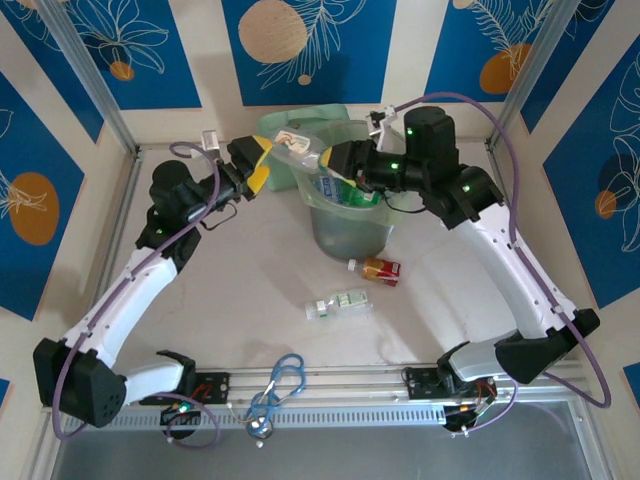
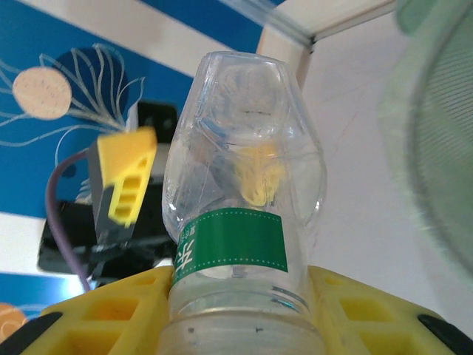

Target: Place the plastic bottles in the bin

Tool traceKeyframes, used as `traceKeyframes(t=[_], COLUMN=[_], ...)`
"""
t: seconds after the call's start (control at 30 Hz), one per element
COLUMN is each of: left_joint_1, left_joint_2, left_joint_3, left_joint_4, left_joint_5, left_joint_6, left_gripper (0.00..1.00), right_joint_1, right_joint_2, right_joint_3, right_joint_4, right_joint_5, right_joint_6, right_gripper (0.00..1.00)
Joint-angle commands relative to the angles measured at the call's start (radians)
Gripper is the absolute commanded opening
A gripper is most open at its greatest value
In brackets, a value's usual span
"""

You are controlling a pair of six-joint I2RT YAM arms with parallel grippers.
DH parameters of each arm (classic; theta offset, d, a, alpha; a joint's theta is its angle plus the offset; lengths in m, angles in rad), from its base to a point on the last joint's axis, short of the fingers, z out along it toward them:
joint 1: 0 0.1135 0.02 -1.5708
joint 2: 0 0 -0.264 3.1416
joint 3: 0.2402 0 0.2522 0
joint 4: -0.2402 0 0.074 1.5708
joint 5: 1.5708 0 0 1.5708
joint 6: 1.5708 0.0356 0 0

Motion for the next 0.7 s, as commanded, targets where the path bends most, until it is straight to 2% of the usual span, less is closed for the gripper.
traceKeyframes(t=[0.0, 0.1, 0.3, 0.53, 0.67], left_joint_1=[0.019, 0.021, 0.021, 0.02, 0.019], left_joint_2=[-0.072, -0.088, -0.097, -0.107, -0.115], left_joint_3=[0.075, 0.098, 0.063, 0.038, 0.022], left_joint_4=[-0.243, -0.351, -0.327, -0.345, -0.355], left_joint_5=[-0.068, -0.089, -0.04, -0.022, -0.022], left_joint_6=[0.205, 0.277, 0.273, 0.284, 0.29], left_gripper=[1.0, 1.0, 0.98, 0.95, 0.94], right_joint_1=[-0.061, -0.133, -0.227, -0.354, -0.411], right_joint_2=[-0.041, -0.054, -0.019, 0.075, 0.061], right_joint_3=[-0.017, -0.054, -0.057, -0.048, -0.044], right_joint_4=[-0.035, -0.029, -0.038, -0.056, -0.067], right_joint_5=[0.016, 0.01, 0.026, -0.024, -0.018], right_joint_6=[-0.025, -0.024, -0.067, -0.078, -0.095], right_gripper=[0.28, 0.29, 0.32, 0.67, 0.79])
